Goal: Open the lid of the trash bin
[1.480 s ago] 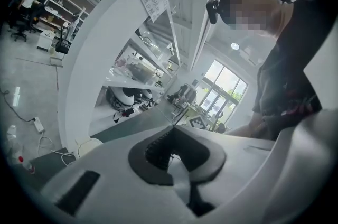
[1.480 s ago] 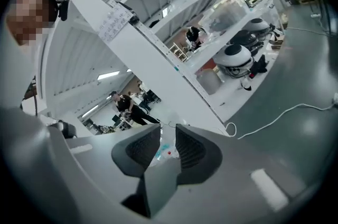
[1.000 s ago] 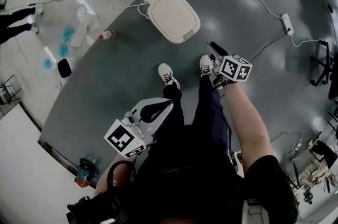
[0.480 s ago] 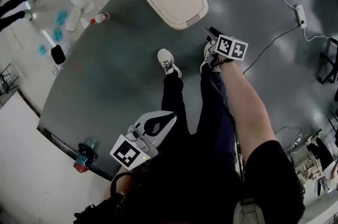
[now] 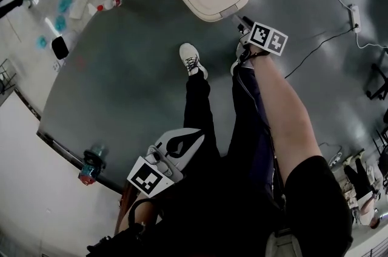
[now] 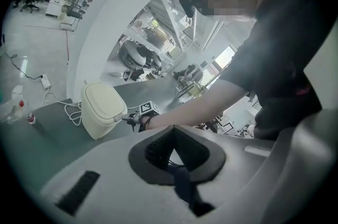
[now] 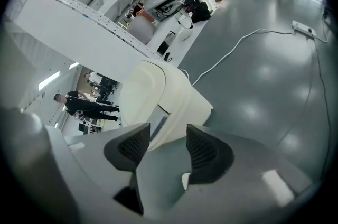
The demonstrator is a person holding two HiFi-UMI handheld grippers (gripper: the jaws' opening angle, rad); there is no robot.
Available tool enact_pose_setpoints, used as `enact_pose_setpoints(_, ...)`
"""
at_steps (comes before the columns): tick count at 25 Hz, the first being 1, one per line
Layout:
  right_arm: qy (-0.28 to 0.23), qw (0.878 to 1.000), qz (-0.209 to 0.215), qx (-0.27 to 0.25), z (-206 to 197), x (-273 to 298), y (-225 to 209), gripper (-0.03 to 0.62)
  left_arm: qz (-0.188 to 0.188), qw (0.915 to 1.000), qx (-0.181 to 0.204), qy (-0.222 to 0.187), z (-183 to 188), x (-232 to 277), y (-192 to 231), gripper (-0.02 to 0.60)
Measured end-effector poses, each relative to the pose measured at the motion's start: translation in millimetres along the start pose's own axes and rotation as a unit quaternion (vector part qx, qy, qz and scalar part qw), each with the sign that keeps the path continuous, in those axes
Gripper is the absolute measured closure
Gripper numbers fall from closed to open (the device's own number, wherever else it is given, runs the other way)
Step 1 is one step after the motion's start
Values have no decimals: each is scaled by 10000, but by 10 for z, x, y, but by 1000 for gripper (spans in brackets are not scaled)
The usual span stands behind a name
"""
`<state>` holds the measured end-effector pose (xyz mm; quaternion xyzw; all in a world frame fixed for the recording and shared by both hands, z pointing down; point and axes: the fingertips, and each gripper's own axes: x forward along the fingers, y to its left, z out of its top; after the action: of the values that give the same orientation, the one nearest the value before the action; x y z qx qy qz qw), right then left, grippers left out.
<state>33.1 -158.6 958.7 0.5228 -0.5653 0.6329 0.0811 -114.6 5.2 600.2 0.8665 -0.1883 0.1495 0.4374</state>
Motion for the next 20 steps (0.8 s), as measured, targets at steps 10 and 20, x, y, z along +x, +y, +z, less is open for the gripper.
enact_pose_setpoints(10,-46,9998,-89,164,-17,95,-55,362,55,9998,-168,-43,-52,-13,89,577)
enact_pose_setpoints(20,98,9995,-312,39,-23,117,-119,344,26,9997,-211,-75,-11,13,165,577)
